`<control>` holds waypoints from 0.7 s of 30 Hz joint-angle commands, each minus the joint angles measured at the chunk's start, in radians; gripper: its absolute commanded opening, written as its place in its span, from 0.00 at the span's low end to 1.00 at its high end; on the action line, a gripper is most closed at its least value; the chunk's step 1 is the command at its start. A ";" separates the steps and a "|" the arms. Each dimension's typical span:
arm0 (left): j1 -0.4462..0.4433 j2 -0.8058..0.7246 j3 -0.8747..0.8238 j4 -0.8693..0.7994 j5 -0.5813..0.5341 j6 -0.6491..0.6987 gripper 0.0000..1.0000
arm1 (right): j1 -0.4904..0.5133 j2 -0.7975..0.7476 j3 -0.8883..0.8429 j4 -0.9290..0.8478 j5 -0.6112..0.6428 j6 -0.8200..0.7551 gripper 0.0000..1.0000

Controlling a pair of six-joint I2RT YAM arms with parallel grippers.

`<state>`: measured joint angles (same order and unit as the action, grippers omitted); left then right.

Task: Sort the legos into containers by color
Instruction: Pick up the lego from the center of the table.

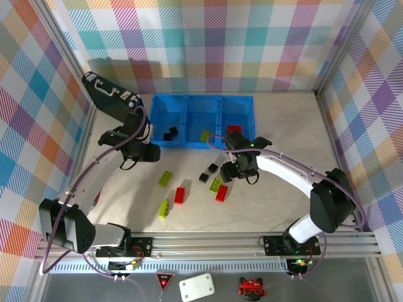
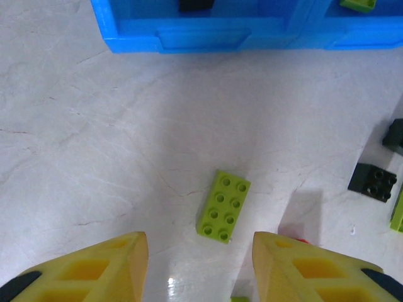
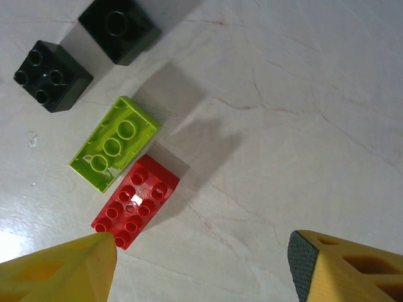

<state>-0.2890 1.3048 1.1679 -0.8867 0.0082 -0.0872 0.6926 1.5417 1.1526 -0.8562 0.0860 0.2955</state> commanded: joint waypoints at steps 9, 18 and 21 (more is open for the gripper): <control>0.013 -0.126 -0.142 0.117 0.010 0.012 0.48 | 0.058 0.194 0.137 0.025 -0.043 -0.424 0.74; 0.013 -0.136 -0.146 0.146 0.016 0.027 0.48 | 0.109 0.349 0.242 0.000 -0.006 -0.506 0.77; 0.013 -0.127 -0.142 0.146 0.016 0.029 0.48 | 0.126 0.382 0.262 -0.007 0.003 -0.517 0.78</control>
<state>-0.2890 1.1889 1.0344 -0.7536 0.0109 -0.0799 0.8005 1.9011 1.3819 -0.8310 0.0780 -0.1738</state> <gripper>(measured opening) 0.479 0.779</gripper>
